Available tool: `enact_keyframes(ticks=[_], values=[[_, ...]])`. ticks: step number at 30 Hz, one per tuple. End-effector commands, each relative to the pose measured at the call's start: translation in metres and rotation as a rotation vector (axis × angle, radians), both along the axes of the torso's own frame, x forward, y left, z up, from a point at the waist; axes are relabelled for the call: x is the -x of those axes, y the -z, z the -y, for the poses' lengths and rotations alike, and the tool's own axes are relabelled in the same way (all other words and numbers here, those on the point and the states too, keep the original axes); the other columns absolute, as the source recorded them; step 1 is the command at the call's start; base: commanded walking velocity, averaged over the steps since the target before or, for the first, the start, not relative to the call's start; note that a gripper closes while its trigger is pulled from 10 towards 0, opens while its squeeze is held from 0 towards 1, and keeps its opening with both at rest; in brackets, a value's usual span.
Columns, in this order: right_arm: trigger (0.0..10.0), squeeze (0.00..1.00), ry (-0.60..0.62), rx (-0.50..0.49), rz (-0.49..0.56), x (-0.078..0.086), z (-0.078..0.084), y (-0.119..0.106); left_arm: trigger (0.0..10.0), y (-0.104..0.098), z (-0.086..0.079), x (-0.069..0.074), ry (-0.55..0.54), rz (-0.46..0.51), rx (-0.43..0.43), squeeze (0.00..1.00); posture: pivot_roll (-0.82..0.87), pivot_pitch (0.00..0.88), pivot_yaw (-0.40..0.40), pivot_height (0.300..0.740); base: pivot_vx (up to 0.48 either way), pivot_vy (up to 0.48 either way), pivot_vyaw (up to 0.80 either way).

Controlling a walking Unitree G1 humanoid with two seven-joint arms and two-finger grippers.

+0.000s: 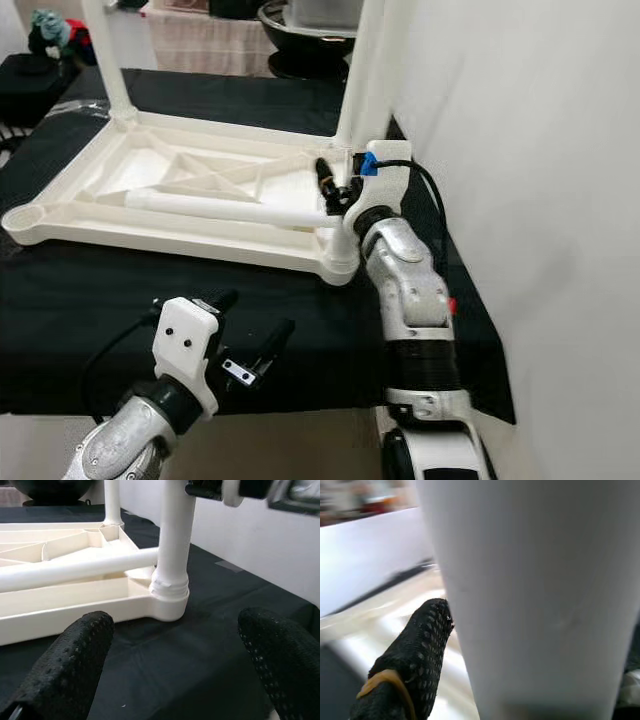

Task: Building children table

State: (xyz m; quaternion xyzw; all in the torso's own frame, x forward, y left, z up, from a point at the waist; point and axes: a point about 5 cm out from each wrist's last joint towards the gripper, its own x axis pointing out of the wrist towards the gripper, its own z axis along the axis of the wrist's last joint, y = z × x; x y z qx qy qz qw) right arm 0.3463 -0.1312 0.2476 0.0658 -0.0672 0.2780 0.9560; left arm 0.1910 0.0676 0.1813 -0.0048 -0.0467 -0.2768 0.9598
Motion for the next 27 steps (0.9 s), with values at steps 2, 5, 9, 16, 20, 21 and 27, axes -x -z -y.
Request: enact_keyframes(ticks=[2,5,9,16,20,21,27], values=[[10.0,0.00,-0.240,0.038,-0.011,0.011,-0.007,0.003,10.0,0.002,-0.001,0.000,-0.008,-0.002,-0.012,0.00,0.05,0.115,-0.116,0.740,0.000,0.000,0.00],[10.0,0.00,-0.388,0.060,-0.034,0.016,0.001,0.003,10.0,0.002,-0.001,0.000,-0.009,0.000,-0.010,0.00,0.05,0.117,-0.116,0.740,0.000,0.000,0.00],[10.0,0.00,-0.501,0.083,-0.043,0.016,0.009,0.005,10.0,0.002,0.000,0.000,-0.005,0.001,-0.009,0.00,0.05,0.118,-0.114,0.740,0.000,0.000,0.00],[9.2,0.00,-0.498,0.154,-0.050,-0.006,0.007,0.014,10.0,0.001,0.000,-0.001,-0.008,0.008,-0.007,0.00,0.06,0.118,-0.114,0.740,0.000,0.000,0.00],[0.0,0.00,-0.500,0.104,-0.046,-0.020,-0.010,0.013,10.0,0.000,0.001,-0.002,-0.004,0.012,-0.005,0.00,0.06,0.121,-0.114,0.740,0.000,0.000,0.00],[0.0,0.00,-0.492,0.100,-0.043,-0.021,-0.012,0.013,10.0,-0.001,0.001,-0.002,-0.004,0.014,-0.006,0.00,0.06,0.121,-0.114,0.740,0.000,0.000,0.00],[0.0,0.00,-0.198,0.137,-0.018,-0.040,-0.003,0.012,10.0,-0.002,-0.001,-0.002,-0.018,0.018,-0.006,0.00,0.07,0.125,-0.117,0.740,0.000,0.000,0.00]])
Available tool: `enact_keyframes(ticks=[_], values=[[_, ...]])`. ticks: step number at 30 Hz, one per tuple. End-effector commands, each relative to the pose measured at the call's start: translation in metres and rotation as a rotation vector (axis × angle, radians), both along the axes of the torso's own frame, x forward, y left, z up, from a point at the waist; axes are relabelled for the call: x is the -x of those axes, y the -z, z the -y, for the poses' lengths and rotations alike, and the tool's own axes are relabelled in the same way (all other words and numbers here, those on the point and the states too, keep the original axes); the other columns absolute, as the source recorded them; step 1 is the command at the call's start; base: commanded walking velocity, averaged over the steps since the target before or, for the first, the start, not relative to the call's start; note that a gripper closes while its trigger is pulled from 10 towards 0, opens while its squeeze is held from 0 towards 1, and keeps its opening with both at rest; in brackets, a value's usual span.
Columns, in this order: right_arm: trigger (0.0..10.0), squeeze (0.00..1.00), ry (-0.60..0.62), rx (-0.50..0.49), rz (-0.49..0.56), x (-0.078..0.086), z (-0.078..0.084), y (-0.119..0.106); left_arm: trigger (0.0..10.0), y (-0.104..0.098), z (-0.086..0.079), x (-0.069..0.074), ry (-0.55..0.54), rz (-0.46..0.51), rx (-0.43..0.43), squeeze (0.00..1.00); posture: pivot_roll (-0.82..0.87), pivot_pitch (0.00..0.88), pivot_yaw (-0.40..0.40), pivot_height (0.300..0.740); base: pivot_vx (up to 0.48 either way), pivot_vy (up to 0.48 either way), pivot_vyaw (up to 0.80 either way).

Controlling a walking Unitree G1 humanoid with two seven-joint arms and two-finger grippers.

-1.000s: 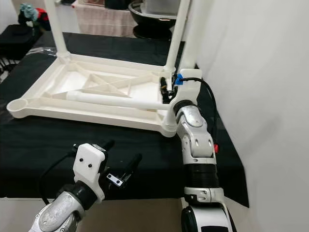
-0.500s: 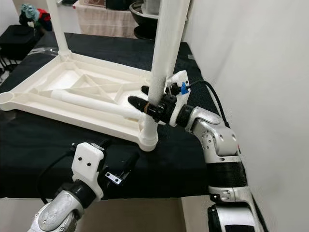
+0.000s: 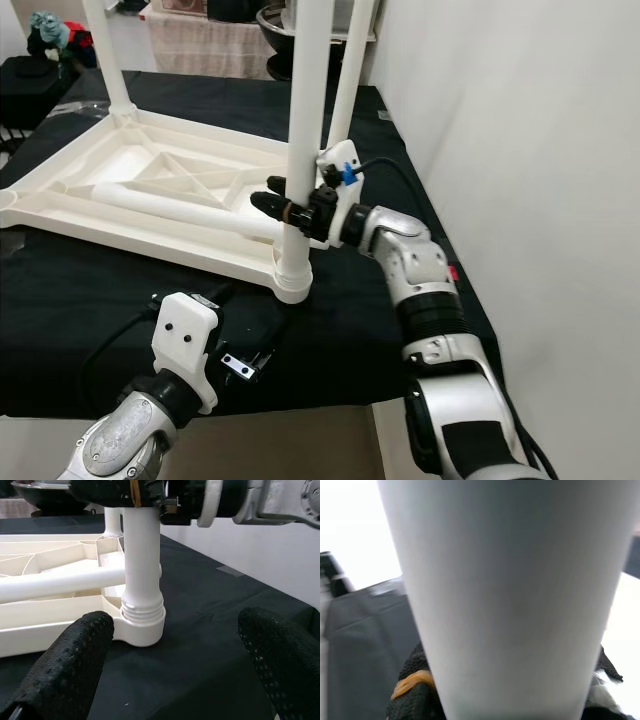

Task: Building children table

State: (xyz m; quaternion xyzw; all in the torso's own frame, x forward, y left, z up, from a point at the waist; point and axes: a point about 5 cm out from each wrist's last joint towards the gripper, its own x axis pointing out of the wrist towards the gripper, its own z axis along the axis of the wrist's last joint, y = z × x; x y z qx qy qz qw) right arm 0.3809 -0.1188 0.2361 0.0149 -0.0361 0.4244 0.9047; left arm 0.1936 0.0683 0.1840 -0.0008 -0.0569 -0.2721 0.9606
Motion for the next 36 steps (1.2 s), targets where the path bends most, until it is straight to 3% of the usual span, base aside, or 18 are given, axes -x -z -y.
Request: enact_keyframes(ticks=[1,4,6,7,9,10,11,13,14,15,20,21,26,27,28,30,33,36], values=[[0.0,0.00,0.167,0.023,0.001,-0.008,0.013,0.001,10.0,0.001,0.000,0.000,-0.010,-0.003,-0.006,0.00,0.07,0.125,-0.117,0.740,0.000,0.000,0.00],[0.0,0.00,0.380,0.064,-0.006,-0.014,0.027,0.006,10.0,0.001,0.000,0.000,-0.009,-0.001,-0.006,0.00,0.06,0.127,-0.114,0.740,0.000,0.000,0.00],[0.0,0.00,0.380,0.064,-0.006,-0.014,0.027,0.006,10.0,0.001,0.000,0.000,-0.009,-0.001,-0.006,0.00,0.06,0.127,-0.114,0.740,0.000,0.000,0.00],[0.0,0.00,0.510,0.113,-0.003,-0.016,0.036,0.009,10.0,0.001,0.000,0.000,-0.008,-0.001,-0.005,0.00,0.06,0.129,-0.112,0.740,0.000,0.000,0.00],[0.0,0.00,0.510,0.113,-0.003,-0.016,0.036,0.009,10.0,0.001,0.000,0.000,-0.008,-0.001,-0.005,0.00,0.06,0.129,-0.112,0.740,0.000,0.000,0.00],[0.0,0.00,0.656,0.131,-0.021,-0.015,0.047,0.013,10.0,0.001,0.000,-0.001,-0.008,0.000,-0.007,0.00,0.05,0.131,-0.109,0.740,0.000,0.000,0.00],[0.0,0.00,0.656,0.131,-0.021,-0.015,0.047,0.013,10.0,0.001,0.000,-0.001,-0.008,0.000,-0.007,0.00,0.05,0.131,-0.109,0.740,0.000,0.000,0.00],[0.0,0.00,0.948,0.140,-0.049,0.002,0.060,0.020,10.0,0.000,0.001,-0.002,-0.009,0.007,-0.008,0.00,0.05,0.133,-0.111,0.740,0.000,0.000,0.00],[0.0,0.00,0.948,0.140,-0.049,0.002,0.060,0.020,10.0,0.000,0.001,-0.002,-0.009,0.007,-0.008,0.00,0.05,0.133,-0.111,0.740,0.000,0.000,0.00],[10.0,0.00,0.995,0.093,-0.046,0.015,0.049,0.020,10.0,-0.001,0.001,-0.002,-0.009,0.009,-0.006,0.00,0.05,0.136,-0.110,0.740,0.000,0.000,0.00],[10.0,0.00,0.911,0.038,-0.016,0.017,0.032,0.015,10.0,-0.001,0.002,-0.002,-0.008,0.008,-0.004,0.00,0.05,0.135,-0.109,0.740,0.000,0.000,0.00],[10.0,1.00,0.792,-0.008,0.009,0.017,0.016,0.011,10.0,-0.001,0.002,-0.002,-0.009,0.006,-0.003,0.00,0.05,0.136,-0.111,0.740,0.000,0.000,0.00],[10.0,0.93,0.586,-0.055,0.044,0.017,-0.002,0.006,10.0,-0.001,0.001,-0.001,-0.010,0.007,-0.007,0.00,0.05,0.136,-0.113,0.740,0.000,0.000,0.00],[10.0,0.00,0.347,-0.070,0.022,0.024,-0.014,0.005,10.0,-0.001,0.001,-0.001,-0.011,0.006,-0.008,0.00,0.05,0.137,-0.114,0.740,0.000,0.000,0.00],[10.0,0.00,0.347,-0.070,0.022,0.024,-0.014,0.005,10.0,-0.001,0.001,-0.001,-0.011,0.006,-0.008,0.00,0.05,0.137,-0.114,0.740,0.000,0.000,0.00],[10.0,0.00,-0.126,-0.016,-0.019,0.054,-0.018,0.004,10.0,-0.001,0.001,-0.001,-0.014,0.004,-0.006,0.00,0.05,0.139,-0.118,0.740,0.000,0.000,0.00],[10.0,0.00,-0.322,0.045,-0.035,0.069,-0.010,0.003,10.0,-0.001,0.000,-0.001,-0.017,0.003,-0.004,0.00,0.05,0.140,-0.118,0.740,0.000,0.000,0.00],[10.0,0.00,-0.320,0.080,-0.040,0.063,-0.002,0.004,10.0,-0.001,0.000,-0.001,-0.019,0.003,-0.003,0.00,0.05,0.140,-0.120,0.740,0.000,0.000,0.00]])
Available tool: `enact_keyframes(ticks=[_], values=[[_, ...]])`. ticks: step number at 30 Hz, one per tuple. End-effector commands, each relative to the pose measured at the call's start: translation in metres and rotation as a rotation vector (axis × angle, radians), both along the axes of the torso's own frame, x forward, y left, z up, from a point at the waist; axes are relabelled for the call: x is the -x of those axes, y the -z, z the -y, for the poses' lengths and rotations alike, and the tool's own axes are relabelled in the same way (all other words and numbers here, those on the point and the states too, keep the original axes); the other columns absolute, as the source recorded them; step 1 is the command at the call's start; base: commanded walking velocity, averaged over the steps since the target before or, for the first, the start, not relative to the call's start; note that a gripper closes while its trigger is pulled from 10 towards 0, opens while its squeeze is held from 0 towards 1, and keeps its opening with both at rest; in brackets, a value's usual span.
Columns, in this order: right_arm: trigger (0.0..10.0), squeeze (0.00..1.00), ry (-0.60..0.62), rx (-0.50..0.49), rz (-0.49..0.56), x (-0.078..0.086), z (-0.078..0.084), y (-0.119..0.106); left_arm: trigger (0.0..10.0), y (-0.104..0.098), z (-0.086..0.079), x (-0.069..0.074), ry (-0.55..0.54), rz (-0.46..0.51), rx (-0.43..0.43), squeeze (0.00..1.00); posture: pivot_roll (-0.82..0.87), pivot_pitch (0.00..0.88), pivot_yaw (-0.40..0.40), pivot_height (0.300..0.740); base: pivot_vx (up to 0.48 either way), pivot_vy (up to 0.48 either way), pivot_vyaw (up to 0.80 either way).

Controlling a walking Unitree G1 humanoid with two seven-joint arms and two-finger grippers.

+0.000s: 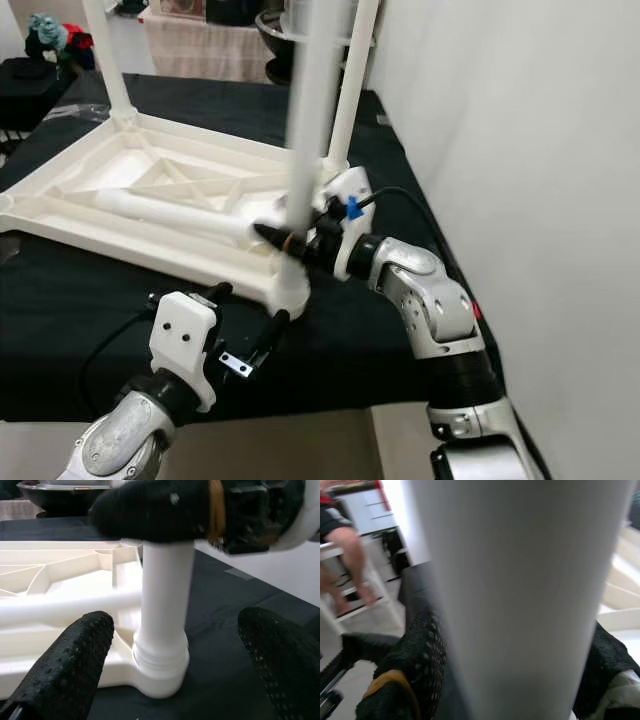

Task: Building children table

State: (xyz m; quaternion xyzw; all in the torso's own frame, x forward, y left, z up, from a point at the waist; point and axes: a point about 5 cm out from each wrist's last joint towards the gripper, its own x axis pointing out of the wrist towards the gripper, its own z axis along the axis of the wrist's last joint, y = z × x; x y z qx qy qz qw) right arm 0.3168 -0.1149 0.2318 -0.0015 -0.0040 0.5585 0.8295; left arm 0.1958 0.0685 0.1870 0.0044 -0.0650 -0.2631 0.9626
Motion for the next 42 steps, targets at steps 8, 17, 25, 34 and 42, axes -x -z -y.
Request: enact_keyframes(ticks=[8,17,25,34,42], values=[[10.0,0.00,0.091,0.016,0.016,-0.036,0.002,0.001,10.0,0.002,0.000,-0.001,-0.005,-0.011,-0.003,0.00,0.06,0.138,-0.121,0.740,0.000,0.000,0.00],[0.0,0.00,0.271,-0.070,0.033,-0.052,0.003,-0.010,10.0,0.001,-0.001,0.000,-0.014,-0.006,-0.006,0.00,0.06,0.133,-0.120,0.740,0.000,0.000,0.00],[0.0,0.00,0.774,0.033,0.046,-0.066,0.015,0.001,10.0,0.003,-0.001,-0.001,-0.018,-0.004,-0.011,0.00,0.06,0.124,-0.117,0.740,0.000,0.000,0.00],[0.0,0.00,1.238,0.015,-0.022,-0.054,0.029,0.008,10.0,0.002,0.000,-0.003,-0.025,0.005,-0.014,0.00,0.05,0.117,-0.120,0.740,0.000,0.000,0.00],[10.0,0.00,1.133,-0.064,-0.042,-0.044,-0.008,0.009,10.0,0.003,0.000,-0.003,-0.028,0.001,-0.016,0.00,0.05,0.112,-0.125,0.740,0.000,0.000,0.00]])
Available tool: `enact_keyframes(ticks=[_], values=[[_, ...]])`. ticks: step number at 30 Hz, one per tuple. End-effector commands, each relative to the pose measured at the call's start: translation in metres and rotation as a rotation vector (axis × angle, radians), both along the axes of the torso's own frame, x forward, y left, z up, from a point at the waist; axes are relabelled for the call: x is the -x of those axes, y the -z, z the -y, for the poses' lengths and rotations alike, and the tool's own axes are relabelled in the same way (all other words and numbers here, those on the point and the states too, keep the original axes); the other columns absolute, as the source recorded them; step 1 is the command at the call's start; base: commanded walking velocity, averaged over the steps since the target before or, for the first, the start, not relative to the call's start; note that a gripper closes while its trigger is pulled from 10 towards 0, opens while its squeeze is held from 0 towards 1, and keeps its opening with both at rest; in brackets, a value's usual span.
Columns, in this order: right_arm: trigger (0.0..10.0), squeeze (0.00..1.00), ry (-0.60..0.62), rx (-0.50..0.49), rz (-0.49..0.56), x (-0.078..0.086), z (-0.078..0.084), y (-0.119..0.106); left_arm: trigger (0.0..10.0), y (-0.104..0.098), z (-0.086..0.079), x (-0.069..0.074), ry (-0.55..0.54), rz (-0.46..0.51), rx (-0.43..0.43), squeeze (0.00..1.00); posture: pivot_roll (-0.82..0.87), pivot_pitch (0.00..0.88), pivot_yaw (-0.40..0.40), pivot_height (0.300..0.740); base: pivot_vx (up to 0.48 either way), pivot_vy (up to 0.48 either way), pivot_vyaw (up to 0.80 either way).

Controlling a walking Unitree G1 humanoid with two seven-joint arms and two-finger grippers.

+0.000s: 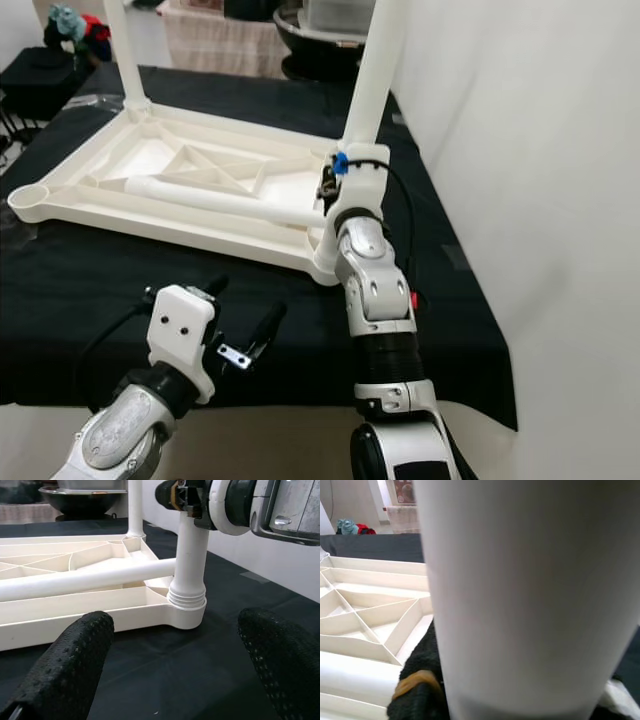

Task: Building children table

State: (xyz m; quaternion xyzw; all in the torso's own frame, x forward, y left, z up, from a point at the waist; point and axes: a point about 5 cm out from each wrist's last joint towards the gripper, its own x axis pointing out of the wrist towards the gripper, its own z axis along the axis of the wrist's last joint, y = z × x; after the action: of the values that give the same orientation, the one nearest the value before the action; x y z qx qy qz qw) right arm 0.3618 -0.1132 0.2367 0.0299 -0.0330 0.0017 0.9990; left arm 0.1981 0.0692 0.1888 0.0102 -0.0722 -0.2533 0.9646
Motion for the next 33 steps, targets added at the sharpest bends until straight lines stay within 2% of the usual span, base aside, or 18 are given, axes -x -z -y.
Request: enact_keyframes(ticks=[1,2,7,8,10,11,13,15,16,19,21,24,26,27,29,30,33], values=[[10.0,0.64,-0.107,-0.017,-0.032,0.002,-0.014,0.012,10.0,0.005,0.001,0.000,-0.007,-0.018,-0.009,0.00,0.05,0.110,-0.125,0.740,0.000,0.000,0.00],[10.0,1.00,-0.167,-0.027,-0.009,0.002,-0.019,0.010,10.0,0.005,0.001,0.001,-0.007,-0.019,-0.009,0.00,0.05,0.110,-0.127,0.740,0.000,0.000,0.00],[10.0,1.00,-0.274,-0.073,0.026,0.002,-0.024,0.004,10.0,0.006,0.001,0.001,-0.005,-0.020,-0.006,0.00,0.05,0.109,-0.126,0.740,0.000,0.000,0.00],[10.0,0.00,-0.417,-0.134,0.003,0.001,-0.028,0.001,10.0,0.005,0.001,0.001,-0.003,-0.020,-0.005,0.00,0.06,0.109,-0.127,0.740,0.000,0.000,0.00],[10.0,0.00,-0.448,-0.147,-0.006,0.001,-0.029,0.000,10.0,0.005,0.002,0.001,-0.003,-0.020,-0.004,0.00,0.06,0.109,-0.127,0.740,0.000,0.000,0.00],[10.0,0.00,-0.698,-0.112,-0.012,0.010,-0.031,-0.002,10.0,0.005,0.001,0.001,-0.001,-0.020,-0.004,0.00,0.06,0.112,-0.124,0.740,0.000,0.000,0.00],[10.0,0.00,-1.041,-0.037,-0.033,0.029,-0.027,-0.002,10.0,0.005,0.001,0.001,0.003,-0.021,-0.003,0.00,0.05,0.113,-0.124,0.740,0.000,0.000,0.00],[10.0,0.00,-1.226,0.029,-0.034,0.041,-0.020,0.000,10.0,0.005,0.001,0.001,0.004,-0.021,-0.002,0.00,0.05,0.114,-0.123,0.740,0.000,0.000,0.00],[10.0,0.00,-1.226,0.029,-0.034,0.041,-0.020,0.000,10.0,0.005,0.001,0.001,0.004,-0.021,-0.002,0.00,0.05,0.114,-0.123,0.740,0.000,0.000,0.00],[10.0,0.00,-1.383,0.082,-0.030,0.048,-0.012,0.002,10.0,0.004,0.001,0.001,0.005,-0.019,-0.001,0.00,0.05,0.115,-0.124,0.740,0.000,0.000,0.00],[10.0,0.00,-1.393,0.085,-0.029,0.049,-0.011,0.001,10.0,0.004,0.002,0.001,0.005,-0.019,-0.001,0.00,0.05,0.115,-0.124,0.740,0.000,0.000,0.00],[10.0,0.00,-1.439,0.048,-0.030,0.041,-0.010,-0.002,10.0,0.004,0.001,0.001,0.004,-0.019,0.000,0.00,0.06,0.116,-0.123,0.740,0.000,0.000,0.00],[10.0,0.00,-1.432,0.044,-0.038,0.029,-0.012,-0.003,10.0,0.004,0.001,0.001,0.001,-0.018,0.000,0.00,0.06,0.119,-0.123,0.740,0.000,0.000,0.00],[4.4,0.00,-1.412,0.055,-0.041,0.023,-0.014,-0.002,10.0,0.004,0.001,0.000,0.002,-0.017,-0.001,0.00,0.07,0.119,-0.124,0.740,0.000,0.000,0.00],[4.4,0.00,-1.412,0.055,-0.041,0.023,-0.014,-0.002,10.0,0.004,0.001,0.000,0.002,-0.017,-0.001,0.00,0.07,0.119,-0.124,0.740,0.000,0.000,0.00],[0.0,0.00,-1.371,0.044,-0.031,0.017,-0.015,-0.003,10.0,0.003,0.001,0.000,0.002,-0.016,0.000,0.00,0.07,0.120,-0.125,0.740,0.000,0.000,0.00],[0.0,0.00,-1.299,0.016,0.016,0.008,-0.014,-0.009,10.0,0.003,0.001,0.000,0.003,-0.014,0.002,0.00,0.07,0.123,-0.127,0.740,0.000,0.000,0.00]])
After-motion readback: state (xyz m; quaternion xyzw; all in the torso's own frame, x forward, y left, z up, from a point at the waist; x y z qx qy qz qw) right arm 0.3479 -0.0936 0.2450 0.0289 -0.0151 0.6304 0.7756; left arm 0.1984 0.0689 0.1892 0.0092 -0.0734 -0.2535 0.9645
